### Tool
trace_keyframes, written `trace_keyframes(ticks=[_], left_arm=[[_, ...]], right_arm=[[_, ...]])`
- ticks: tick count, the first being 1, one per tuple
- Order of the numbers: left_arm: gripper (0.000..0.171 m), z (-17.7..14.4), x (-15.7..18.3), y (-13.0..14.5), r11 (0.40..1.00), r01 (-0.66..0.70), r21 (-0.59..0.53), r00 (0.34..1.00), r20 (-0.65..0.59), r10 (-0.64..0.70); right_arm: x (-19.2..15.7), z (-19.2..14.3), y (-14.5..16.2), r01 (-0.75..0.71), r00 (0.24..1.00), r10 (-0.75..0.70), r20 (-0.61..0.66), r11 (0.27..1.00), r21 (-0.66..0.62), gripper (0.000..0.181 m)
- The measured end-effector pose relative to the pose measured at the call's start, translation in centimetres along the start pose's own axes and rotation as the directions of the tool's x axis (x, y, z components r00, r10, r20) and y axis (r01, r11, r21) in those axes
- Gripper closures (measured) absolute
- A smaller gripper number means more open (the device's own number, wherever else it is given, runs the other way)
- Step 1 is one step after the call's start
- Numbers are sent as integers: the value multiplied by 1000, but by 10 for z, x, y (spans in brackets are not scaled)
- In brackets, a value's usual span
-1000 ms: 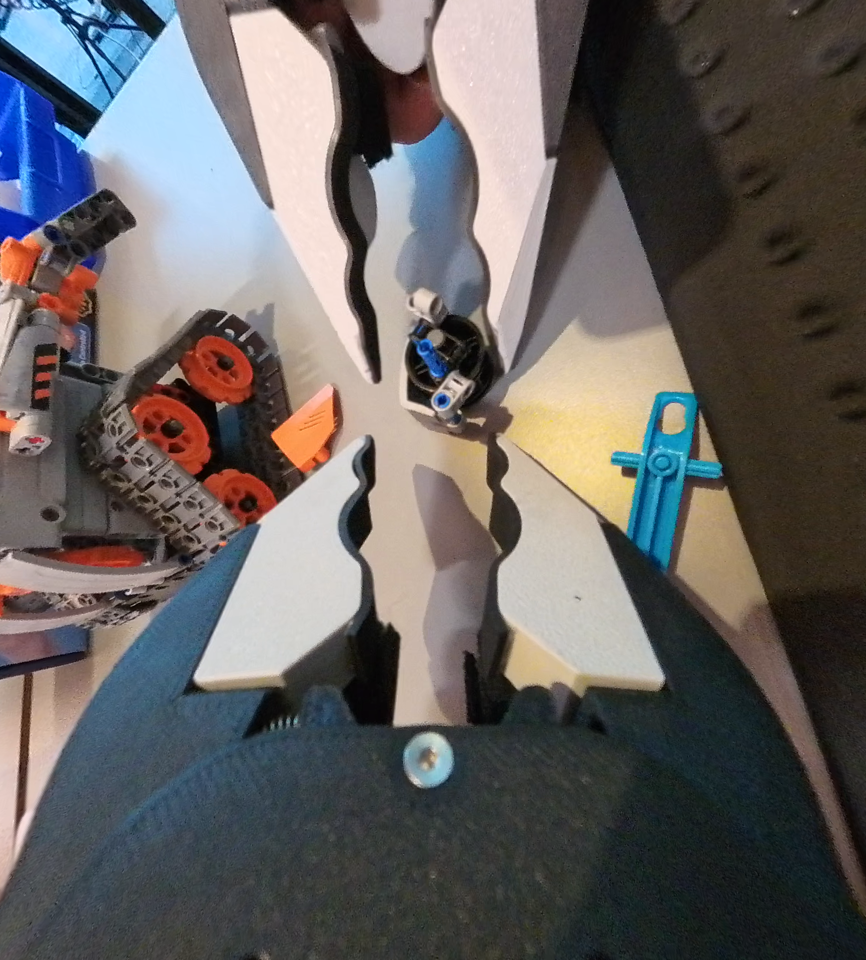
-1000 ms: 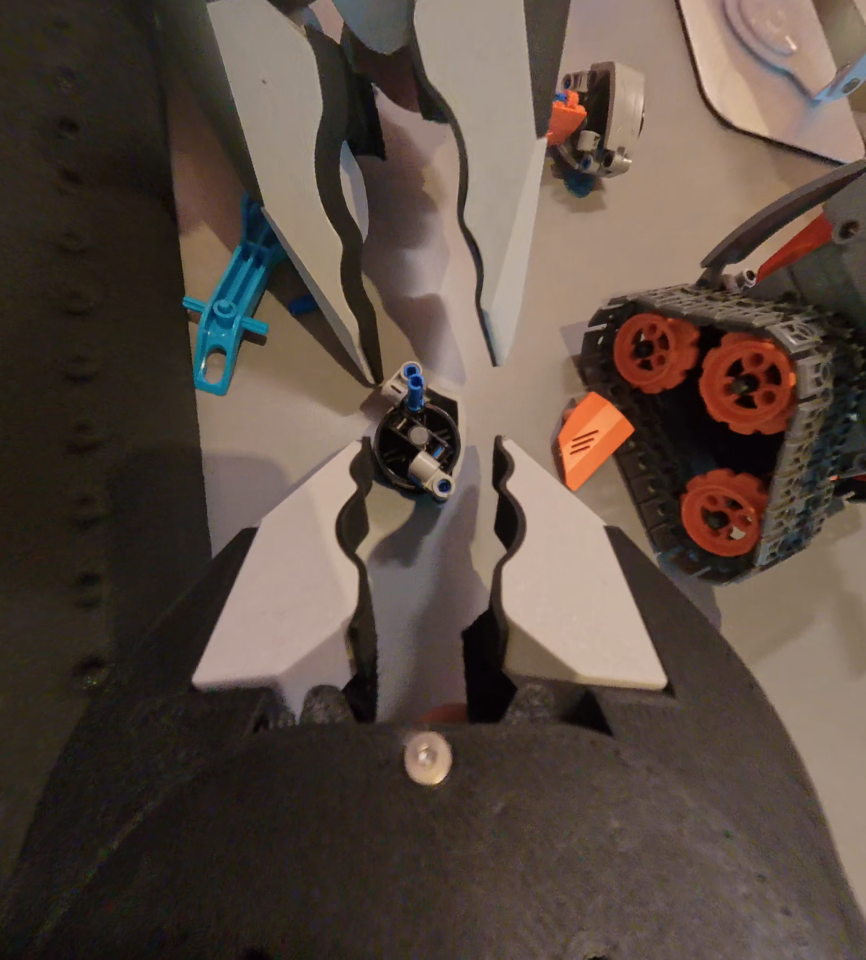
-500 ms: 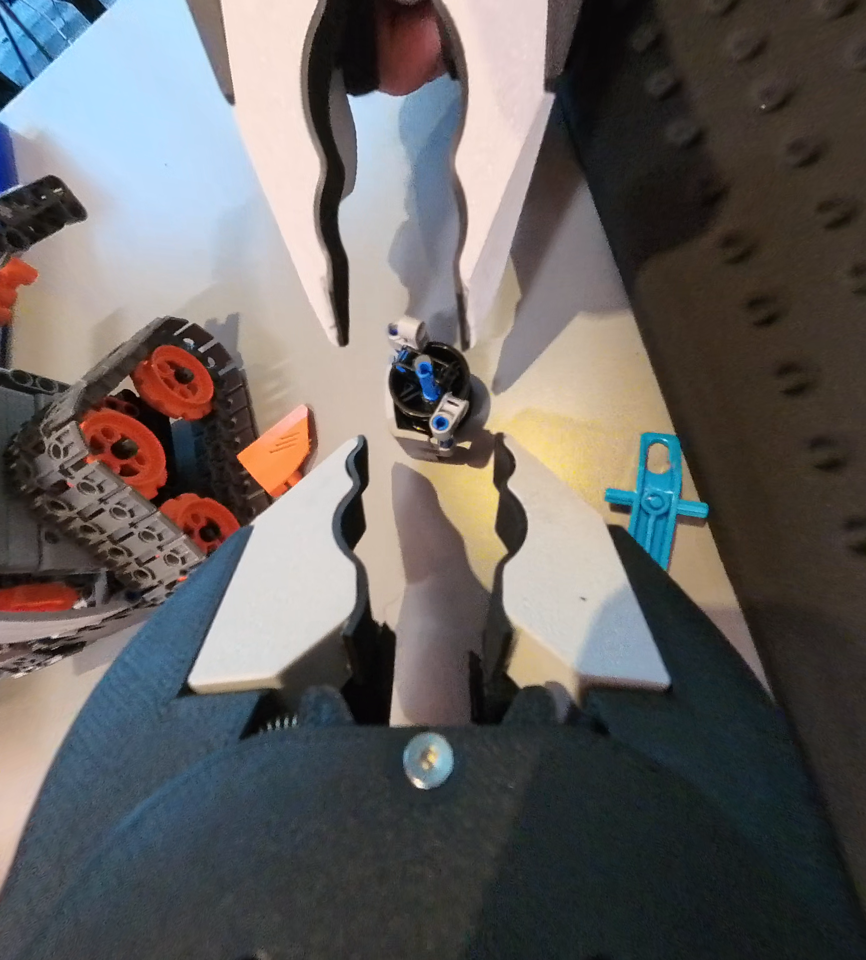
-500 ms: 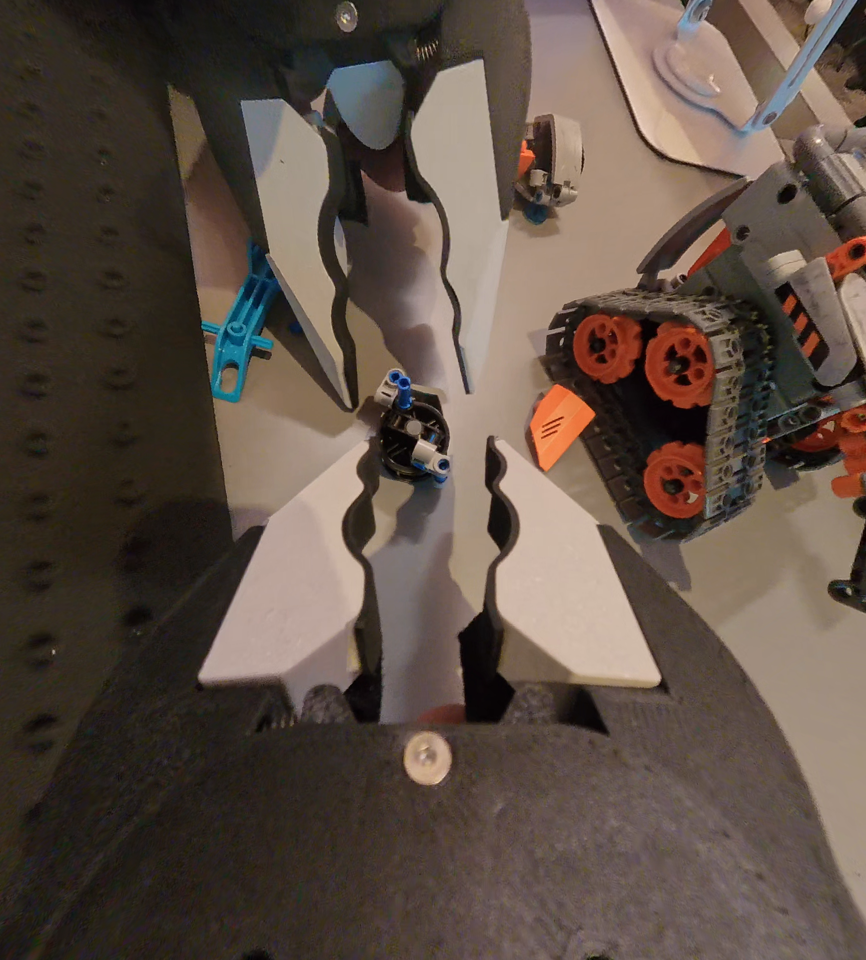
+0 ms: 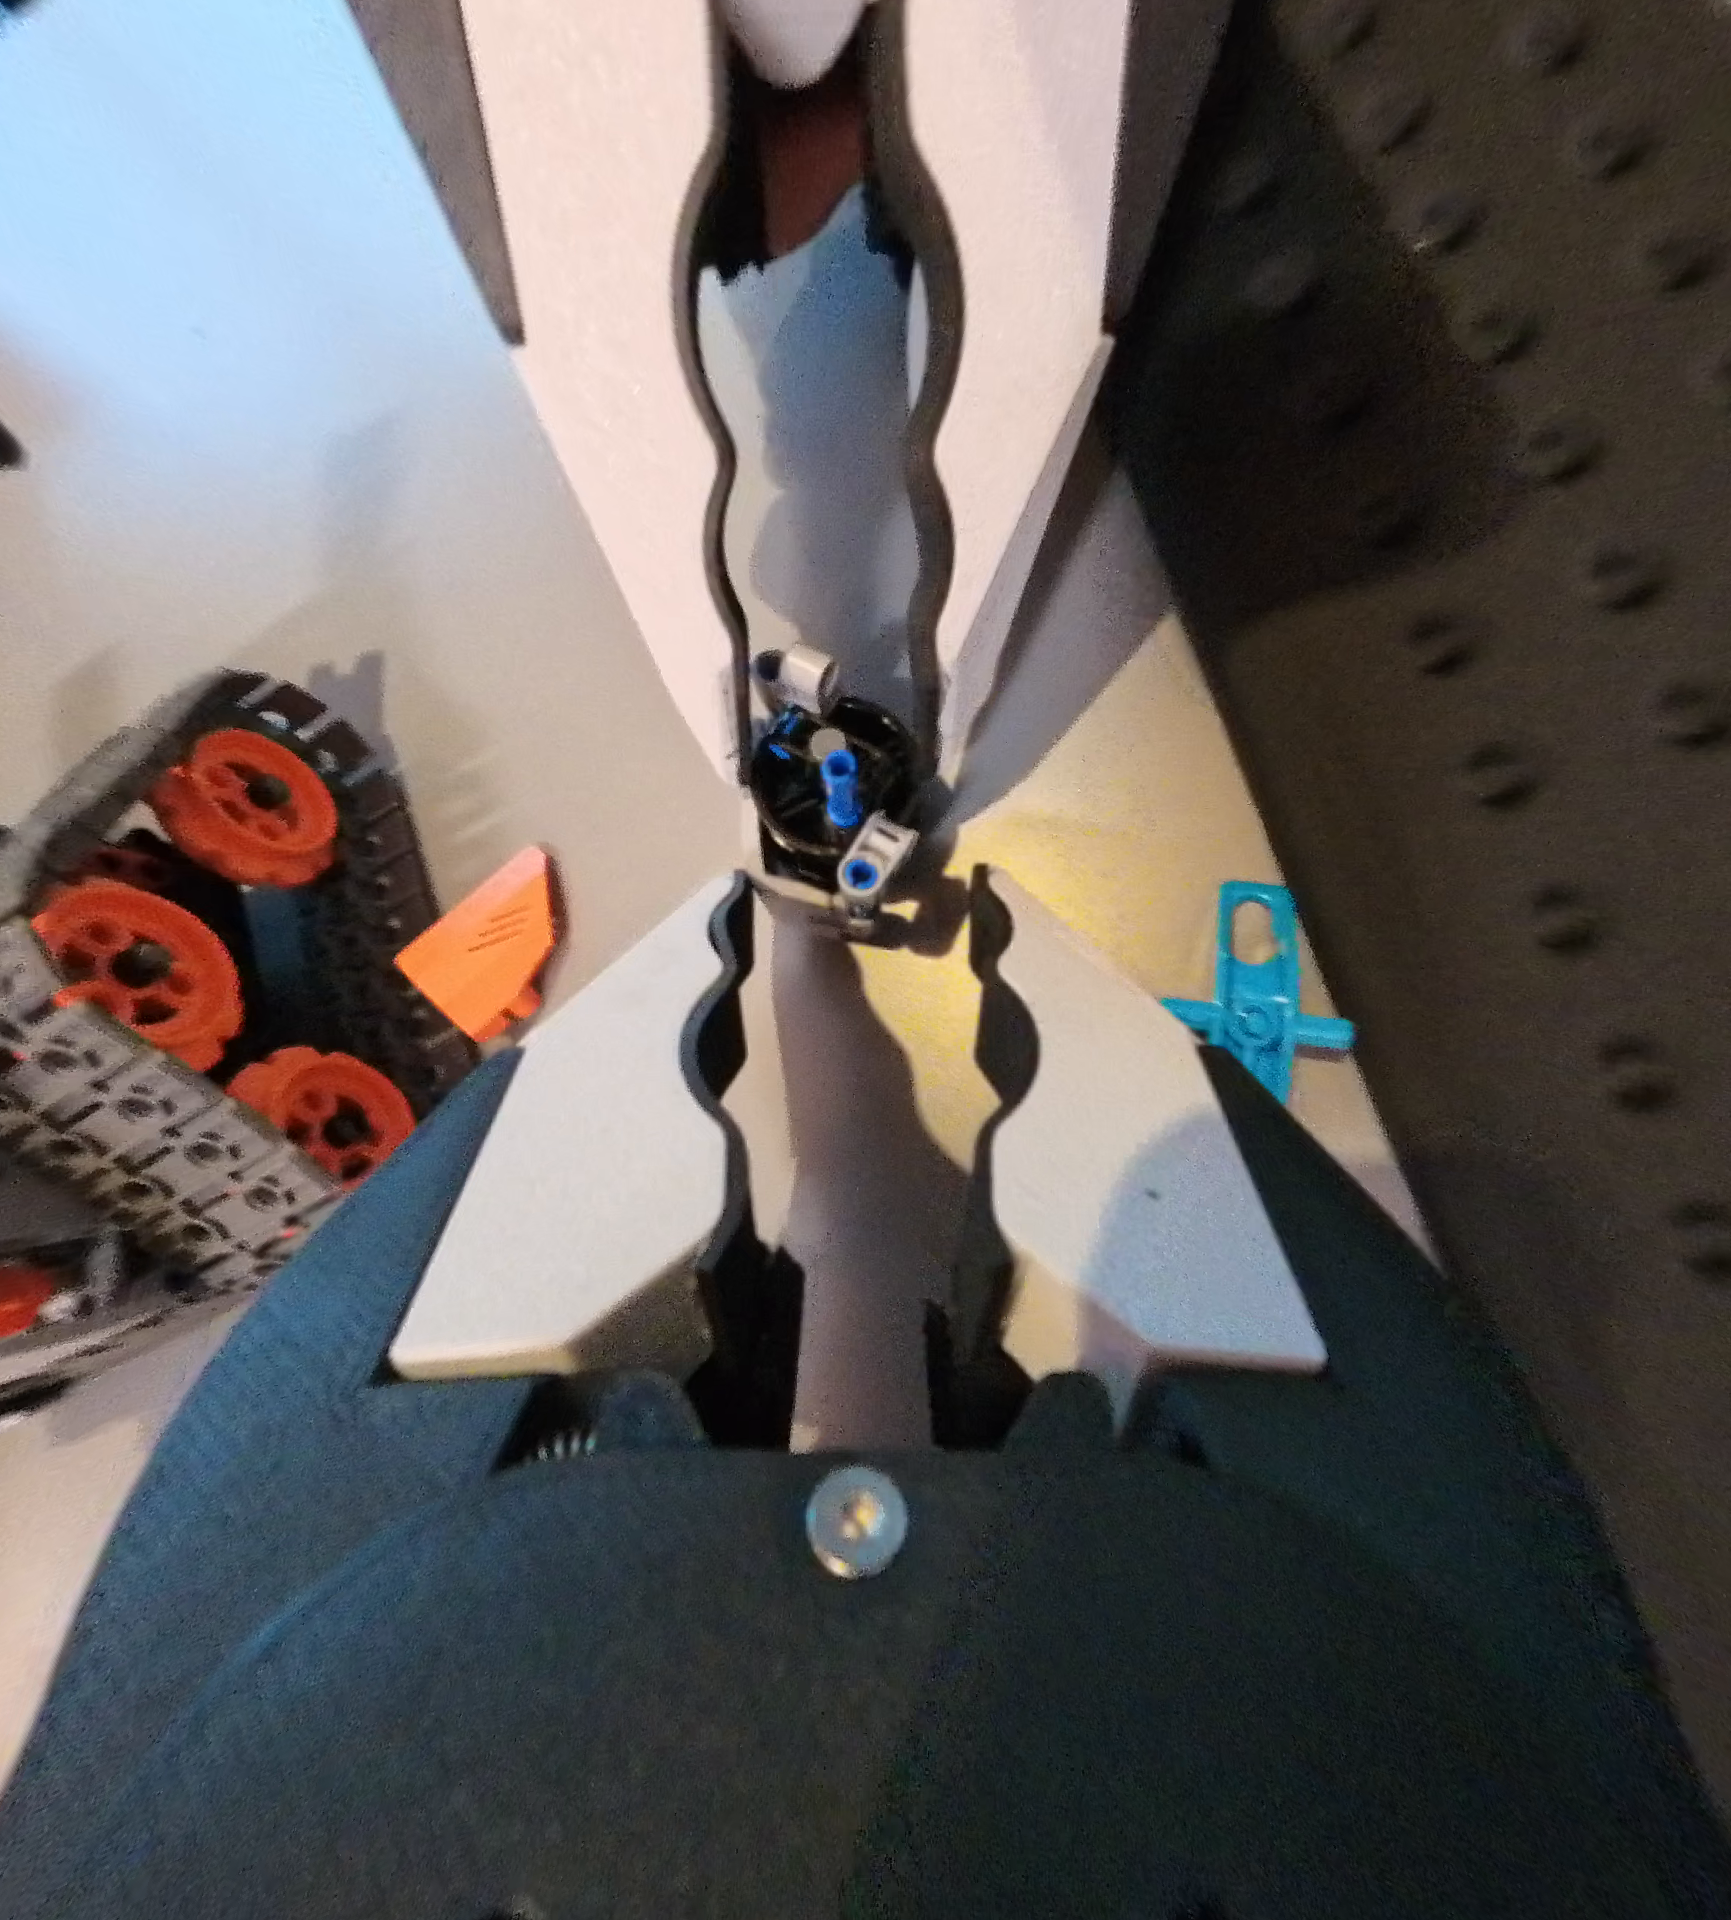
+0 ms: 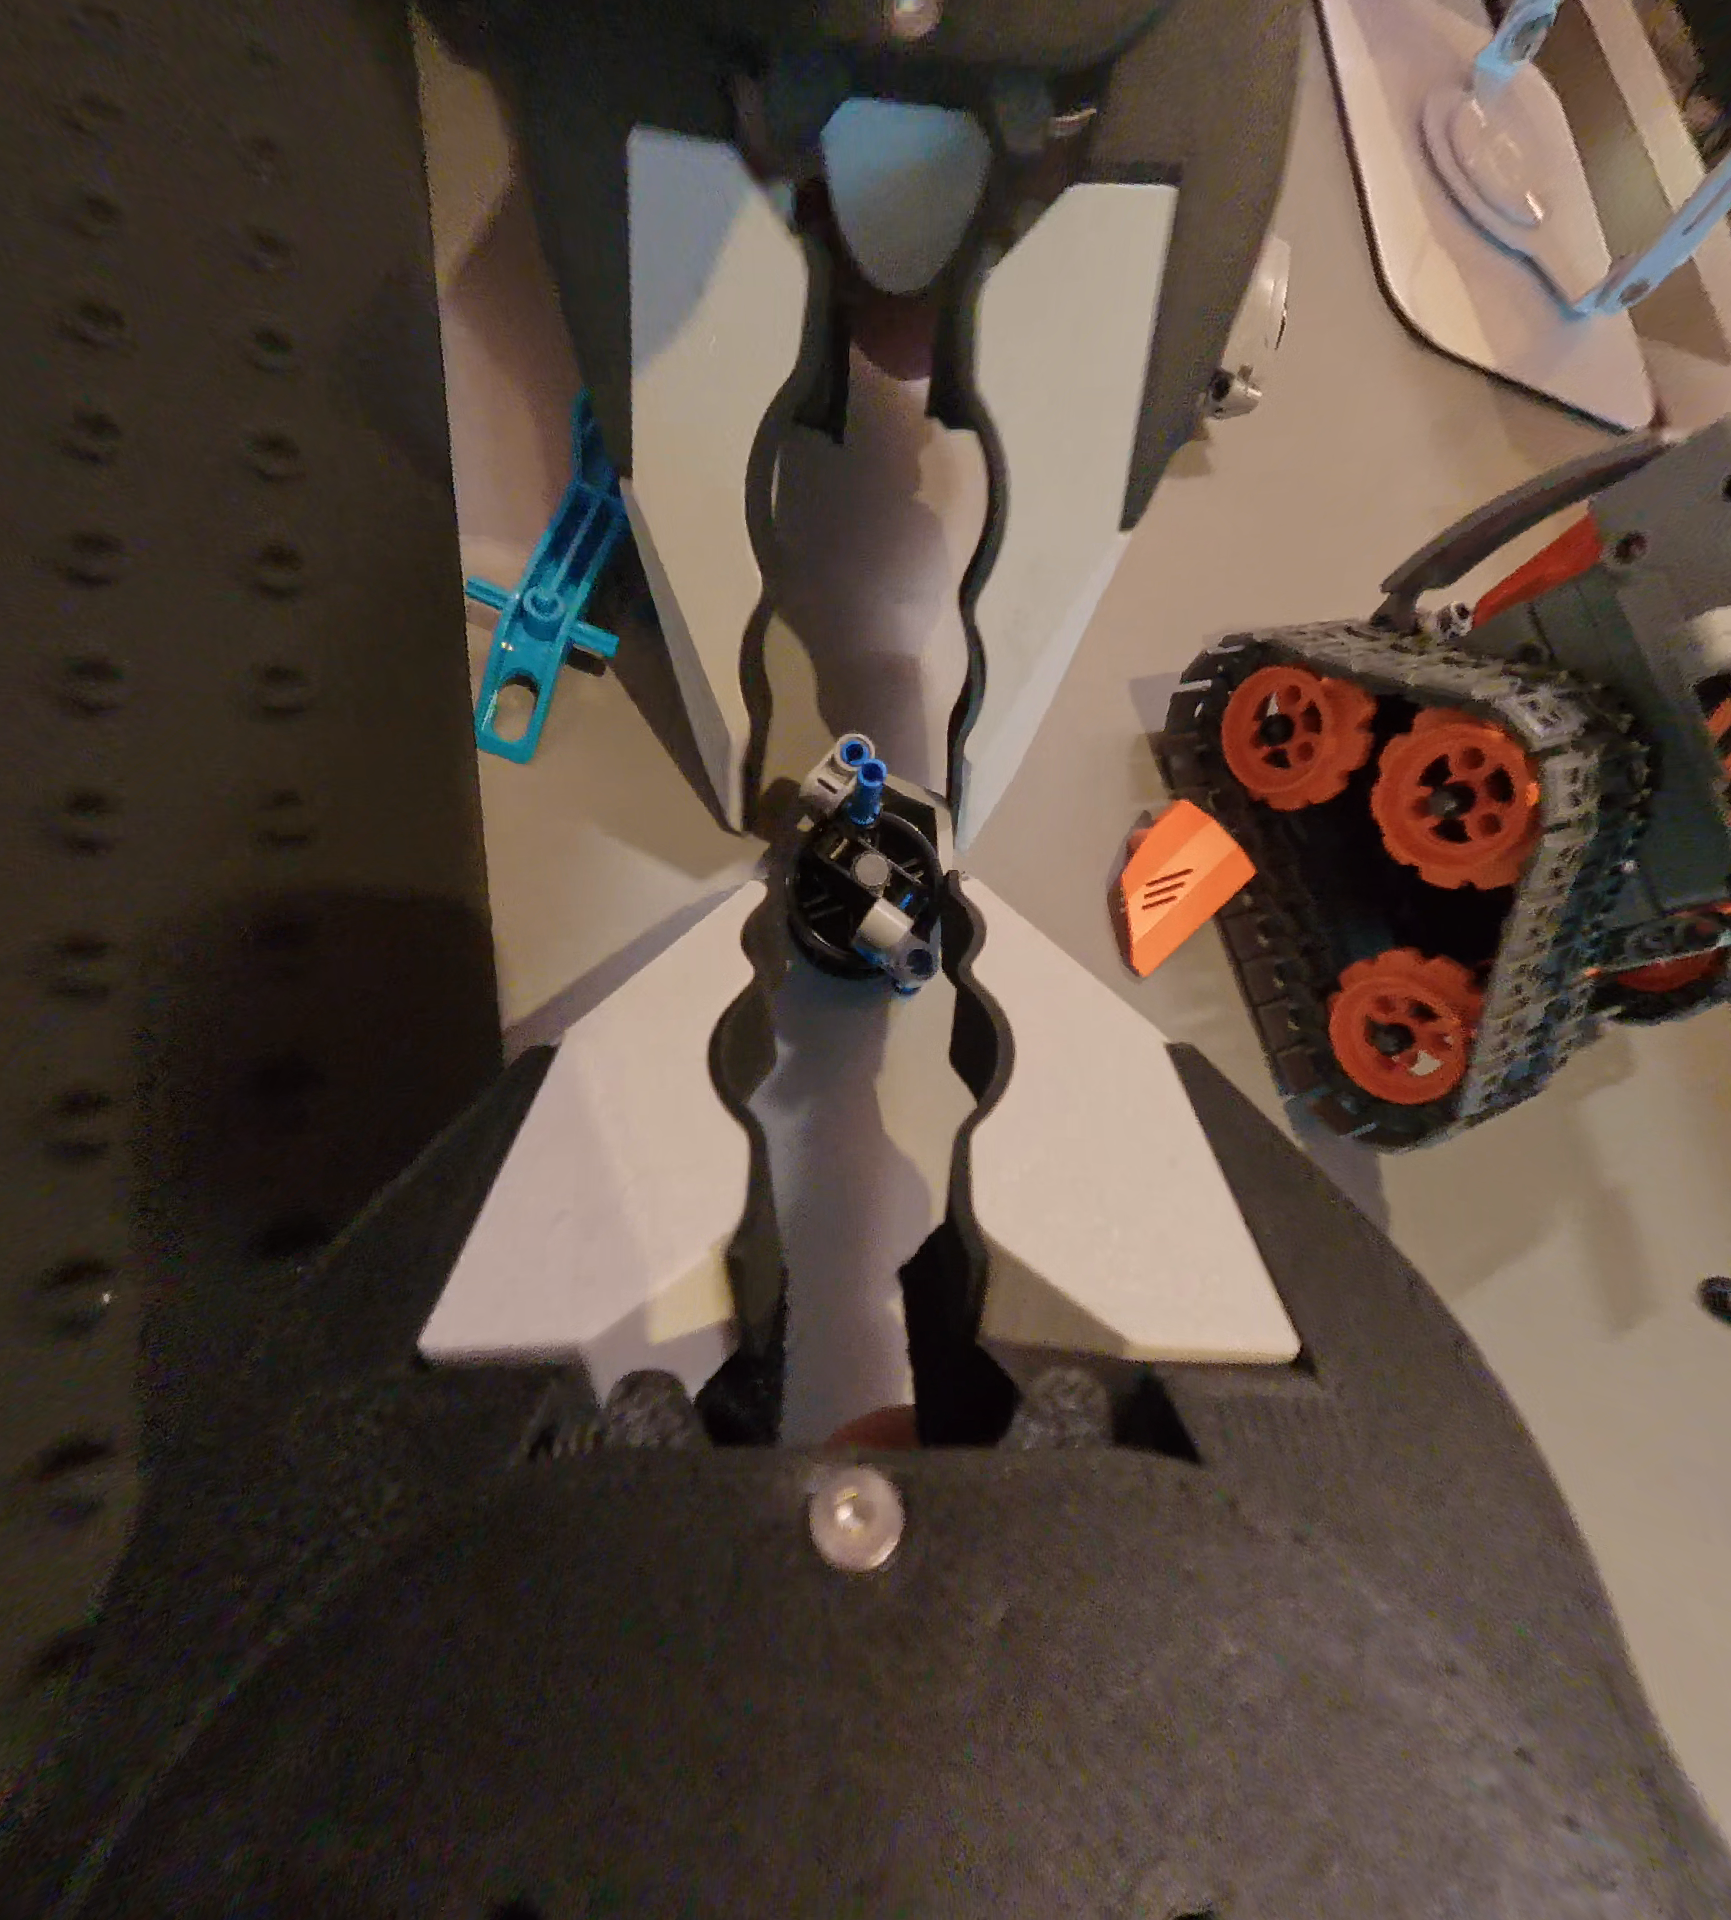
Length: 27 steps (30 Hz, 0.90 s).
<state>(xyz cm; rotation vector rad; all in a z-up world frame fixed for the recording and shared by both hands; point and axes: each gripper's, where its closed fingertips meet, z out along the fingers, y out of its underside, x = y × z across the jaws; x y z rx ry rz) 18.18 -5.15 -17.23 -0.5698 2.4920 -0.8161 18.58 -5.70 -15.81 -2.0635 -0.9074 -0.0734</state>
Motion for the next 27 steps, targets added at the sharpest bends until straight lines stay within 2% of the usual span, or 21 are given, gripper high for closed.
trace_keyframes(ticks=[4,8,12,14,27], left_arm=[[135,-16,-2,-4,981,179,68,976,-136,-169],[134,-20,-6,-5,930,357,91,914,-241,-327],[137,-18,3,-3,910,412,48,867,-327,-375],[137,-18,8,-3,883,469,17,814,-396,-425],[140,-30,19,1,828,557,-67,671,-552,-496]], right_arm=[[-2,0,-4,167,983,-169,-75,985,-36,154],[-7,3,-9,308,940,-315,-128,949,-74,156],[-12,4,-13,371,916,-377,-139,926,-72,157],[-15,3,-15,391,908,-396,-137,918,-65,157],[-25,1,-26,447,884,-444,-145,894,-15,156]])
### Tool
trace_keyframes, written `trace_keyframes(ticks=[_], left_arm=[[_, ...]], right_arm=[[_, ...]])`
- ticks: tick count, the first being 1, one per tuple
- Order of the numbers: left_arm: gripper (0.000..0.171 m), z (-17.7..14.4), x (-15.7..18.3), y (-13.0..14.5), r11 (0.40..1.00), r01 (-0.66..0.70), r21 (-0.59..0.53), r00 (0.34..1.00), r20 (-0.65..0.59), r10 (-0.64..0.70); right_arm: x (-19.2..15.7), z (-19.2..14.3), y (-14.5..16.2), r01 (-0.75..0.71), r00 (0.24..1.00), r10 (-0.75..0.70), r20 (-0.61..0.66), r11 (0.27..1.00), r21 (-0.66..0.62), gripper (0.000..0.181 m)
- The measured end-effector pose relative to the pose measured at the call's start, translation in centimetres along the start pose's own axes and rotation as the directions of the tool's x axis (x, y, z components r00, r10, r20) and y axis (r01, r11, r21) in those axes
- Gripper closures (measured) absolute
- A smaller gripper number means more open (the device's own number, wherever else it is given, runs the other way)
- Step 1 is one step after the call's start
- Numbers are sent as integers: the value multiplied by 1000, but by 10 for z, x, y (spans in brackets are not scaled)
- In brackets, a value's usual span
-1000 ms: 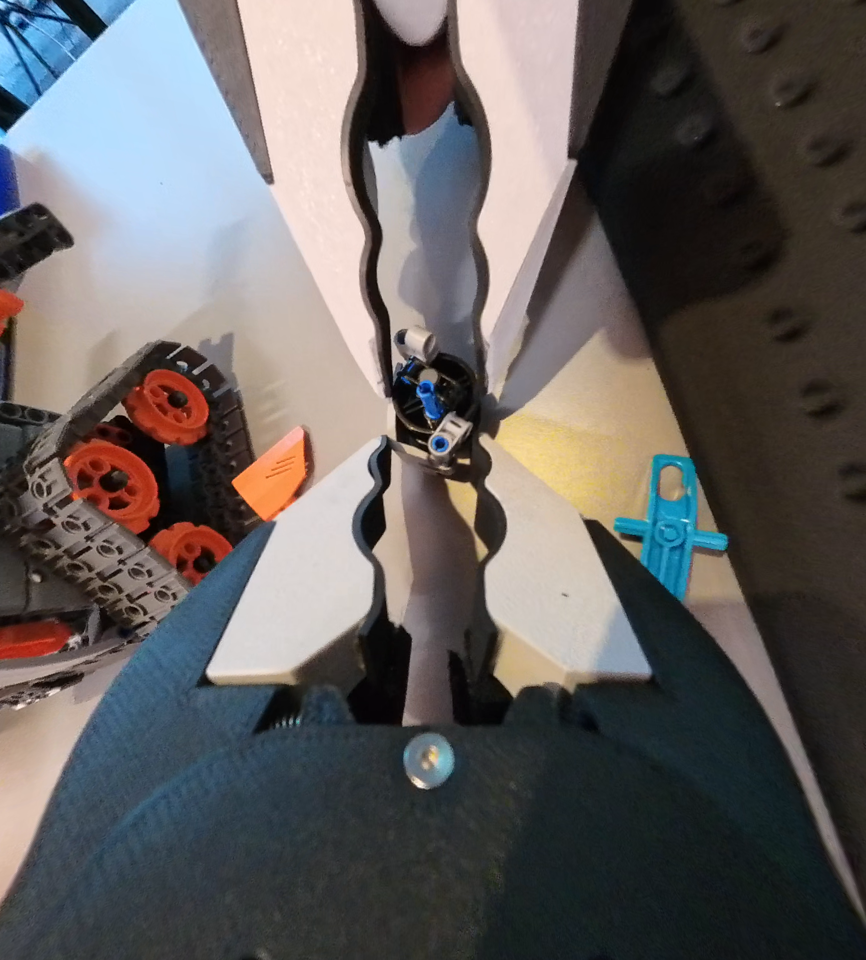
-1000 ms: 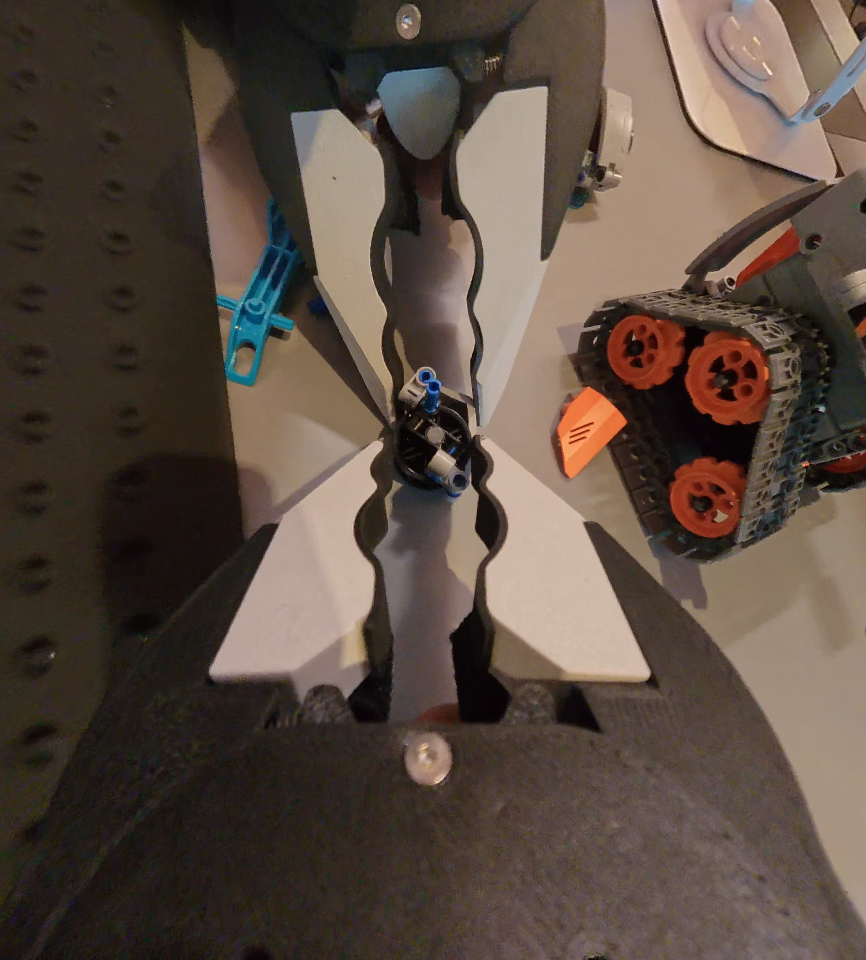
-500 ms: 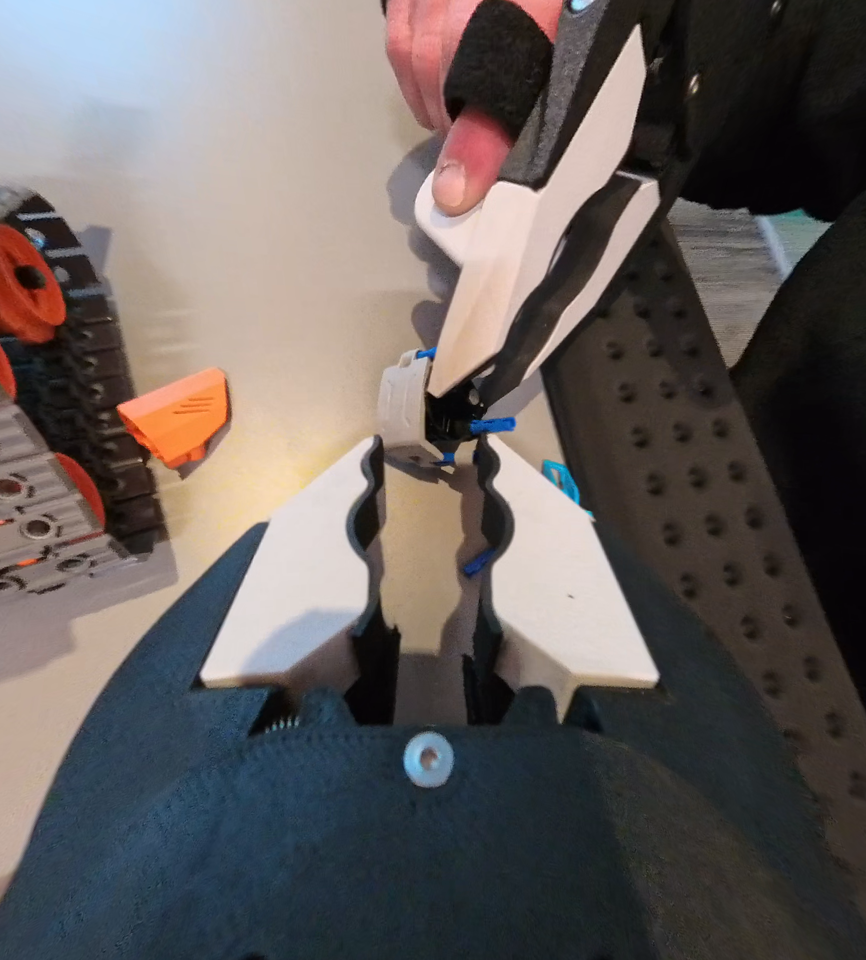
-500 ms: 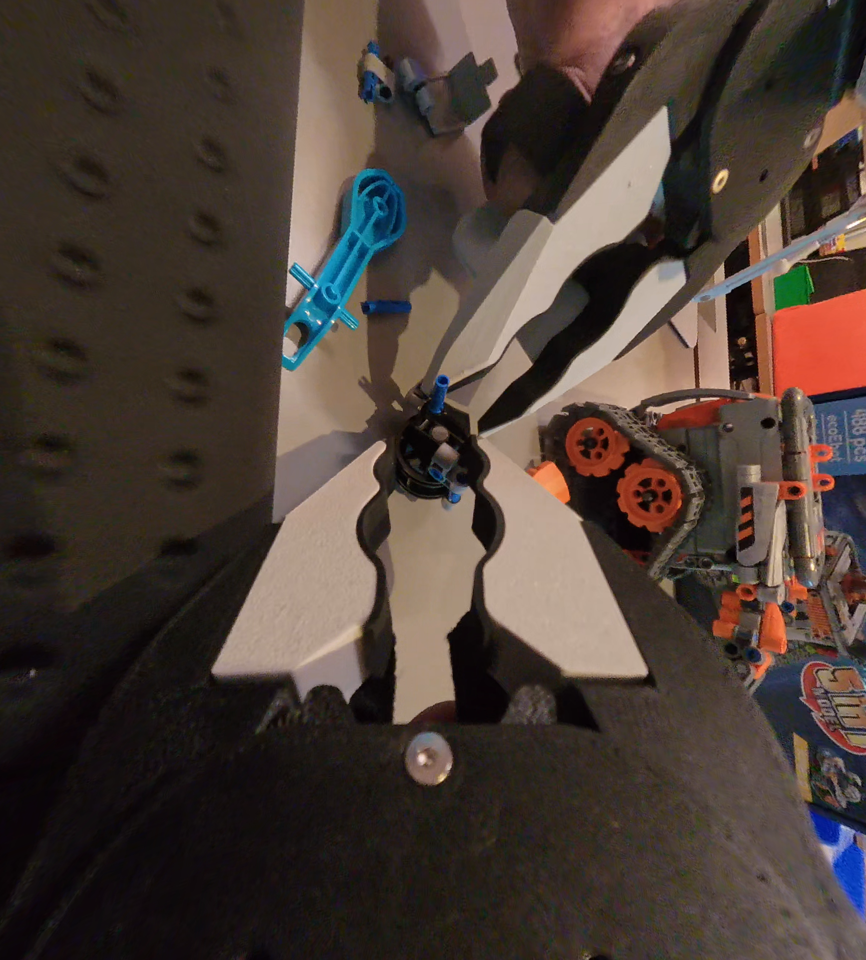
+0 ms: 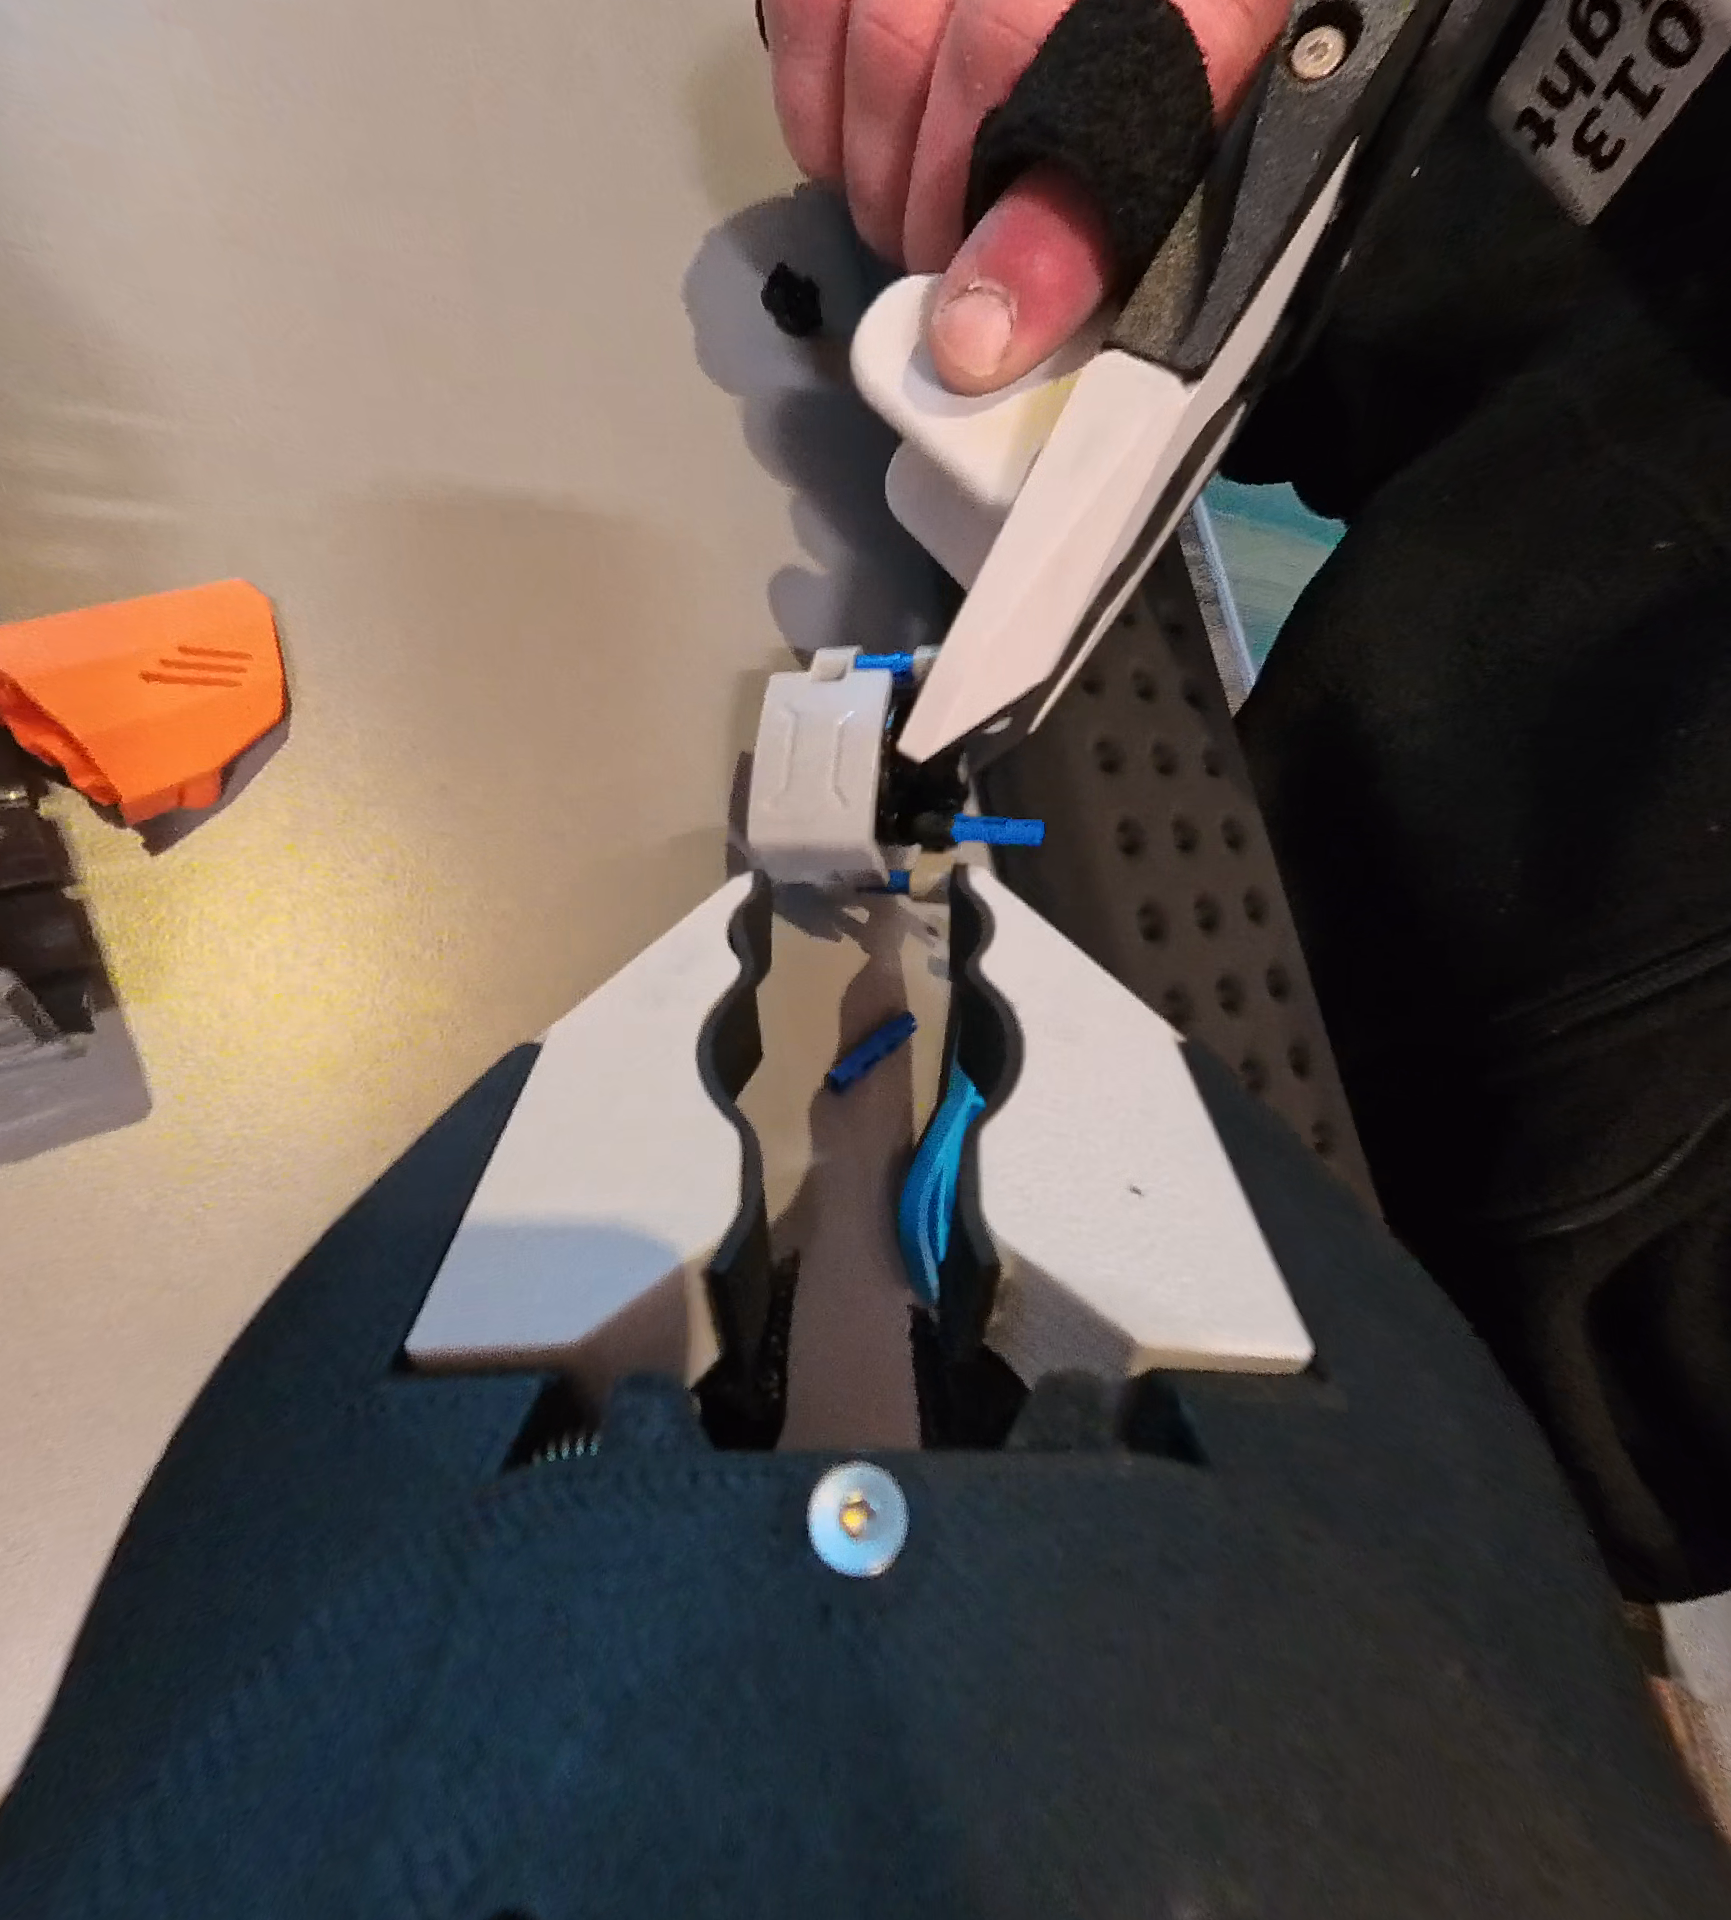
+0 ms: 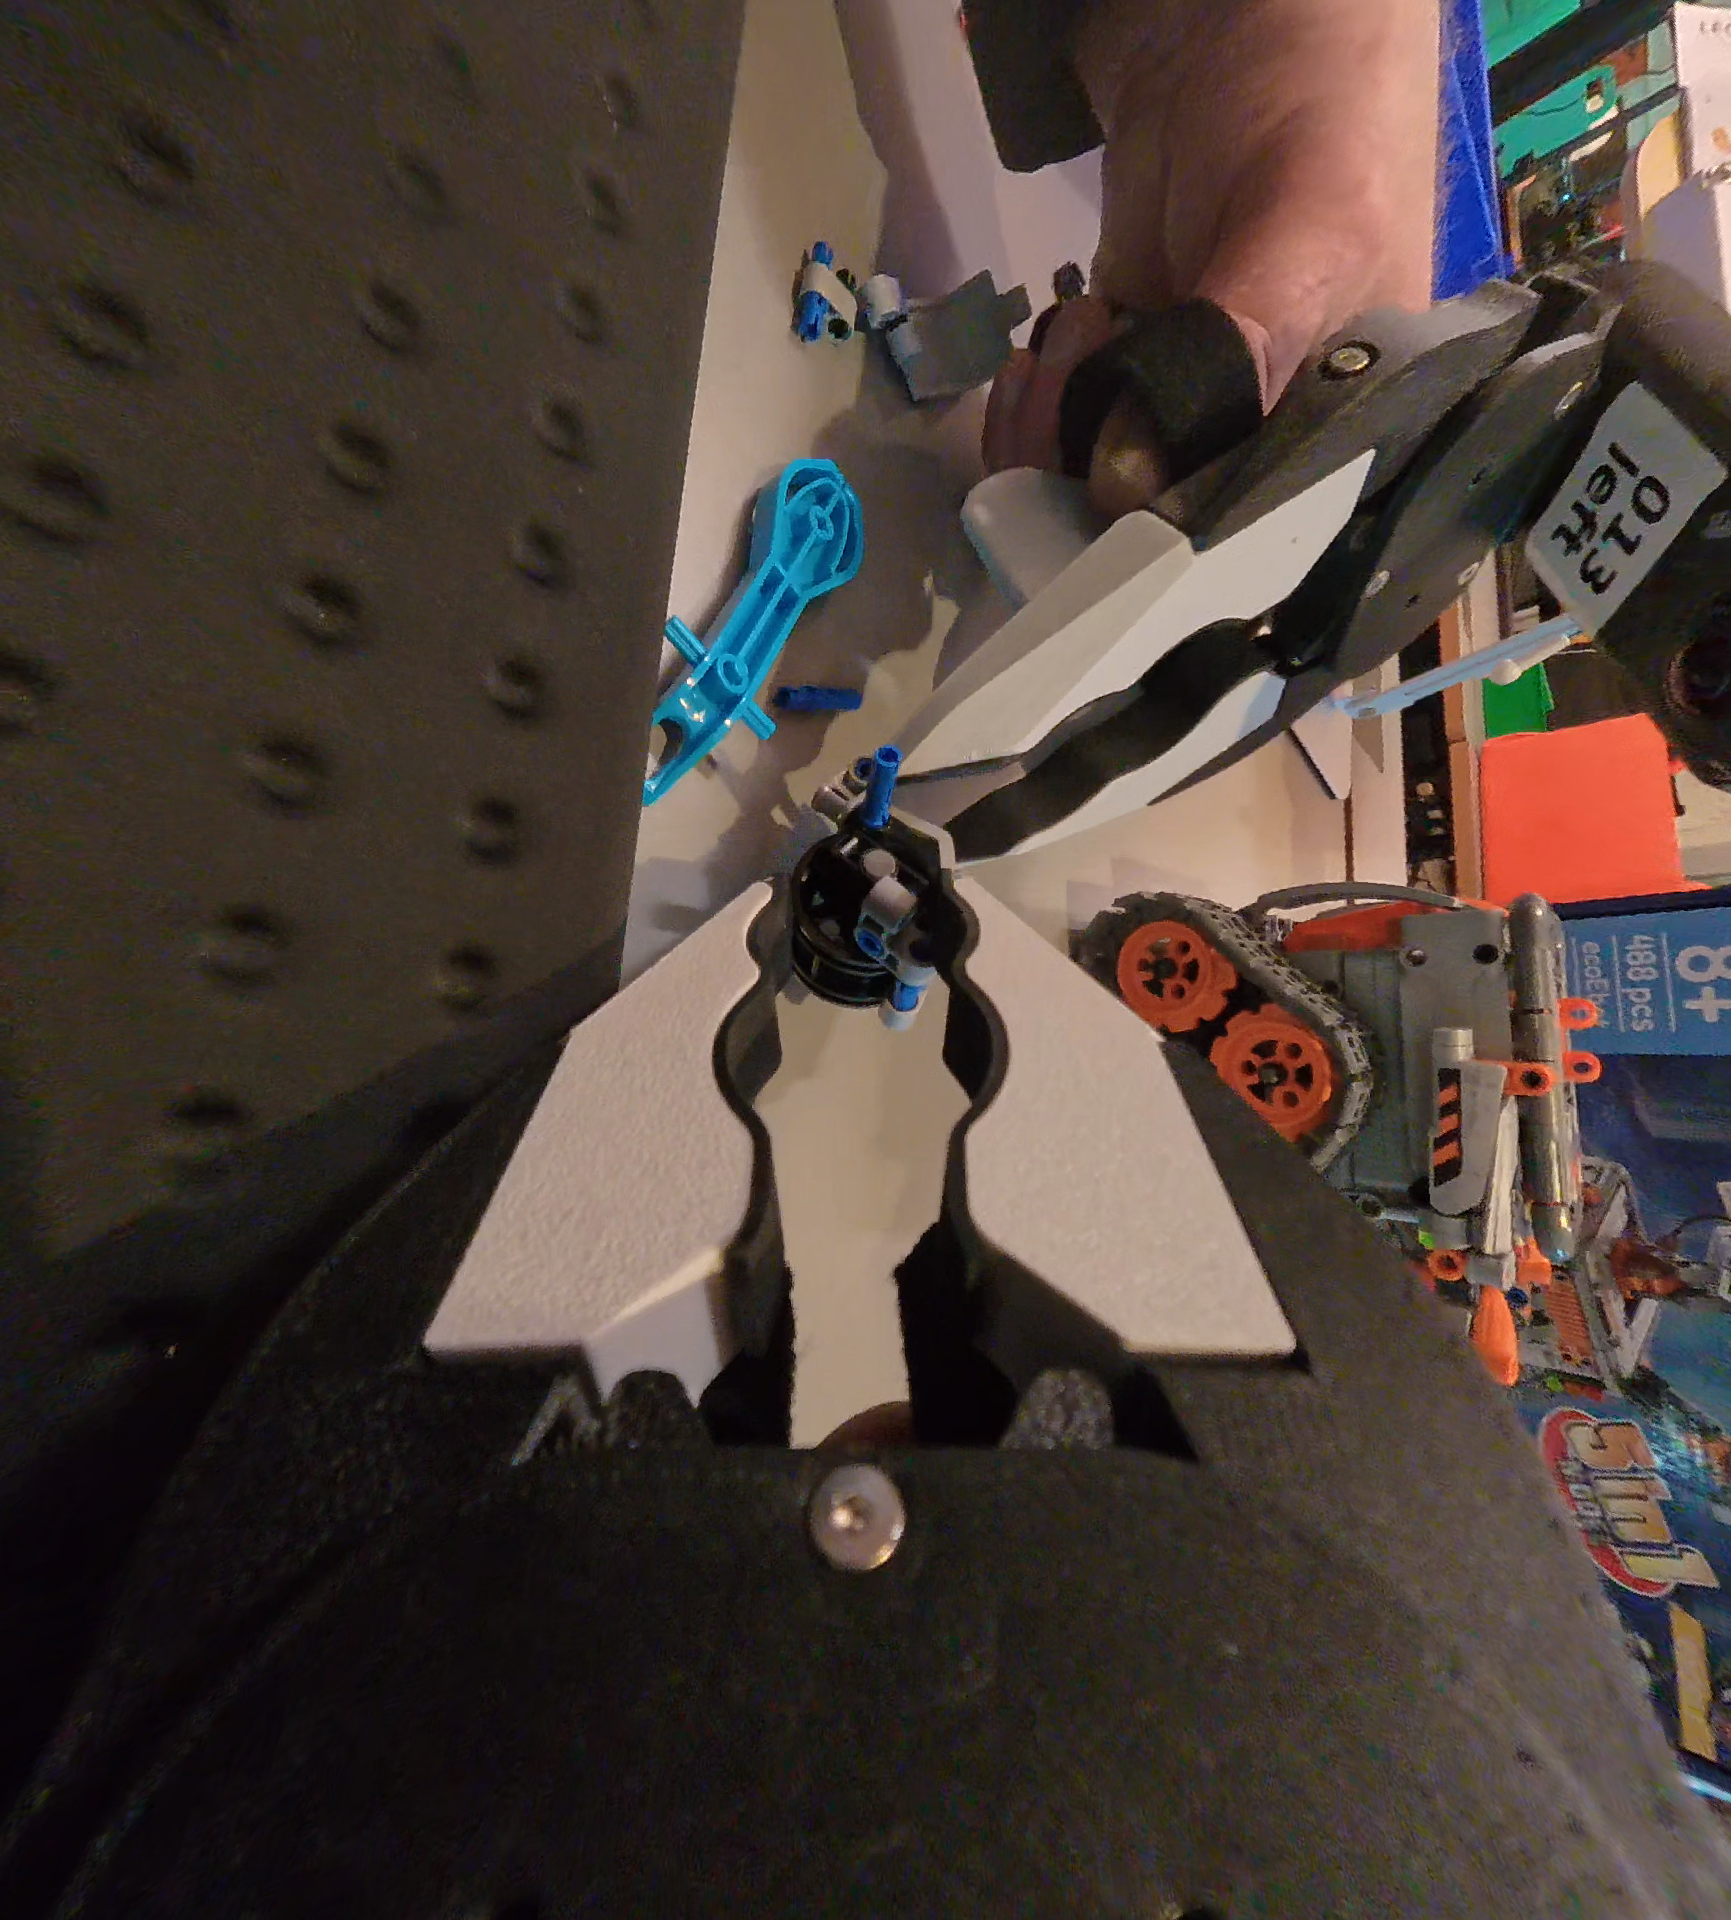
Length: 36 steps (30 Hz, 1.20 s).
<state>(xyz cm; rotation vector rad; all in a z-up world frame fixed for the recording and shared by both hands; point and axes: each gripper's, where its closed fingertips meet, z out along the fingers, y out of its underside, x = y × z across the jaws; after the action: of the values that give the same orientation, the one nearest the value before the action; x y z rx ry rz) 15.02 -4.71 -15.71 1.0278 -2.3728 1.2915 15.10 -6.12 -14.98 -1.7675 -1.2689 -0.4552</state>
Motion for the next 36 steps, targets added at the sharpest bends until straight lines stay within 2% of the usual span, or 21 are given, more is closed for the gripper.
trace_keyframes(ticks=[3,6,11,12,17,24,27,30,36], left_arm=[[140,-7,-2,3,1000,12,-4,1000,-2,-12],[140,-15,-5,-5,998,30,50,1000,-6,-30],[140,6,3,5,1000,0,-30,999,-39,-1],[146,7,3,5,1000,-3,-30,999,-37,2],[148,10,4,6,1000,-10,-28,999,-48,9],[148,7,-12,-4,1000,-20,12,996,90,19],[149,2,-20,-10,999,-40,29,981,189,34],[149,-1,-25,-15,998,-36,53,970,241,22],[149,-5,-31,-20,996,-17,90,963,270,-8]], right_arm=[[0,-2,-3,-14,1000,14,4,1000,22,157],[-1,-4,-7,-42,999,41,26,997,60,156],[-7,-2,-8,-30,998,27,55,998,64,156],[-8,-2,-7,-27,998,24,56,998,60,156],[-11,-2,-9,-30,997,24,73,997,76,156],[0,0,7,-99,994,98,44,995,22,156],[13,-1,21,-166,986,166,-11,986,-24,142],[16,-3,27,-221,975,221,-10,975,-36,141],[13,-2,27,-214,977,214,1,976,-41,155]])
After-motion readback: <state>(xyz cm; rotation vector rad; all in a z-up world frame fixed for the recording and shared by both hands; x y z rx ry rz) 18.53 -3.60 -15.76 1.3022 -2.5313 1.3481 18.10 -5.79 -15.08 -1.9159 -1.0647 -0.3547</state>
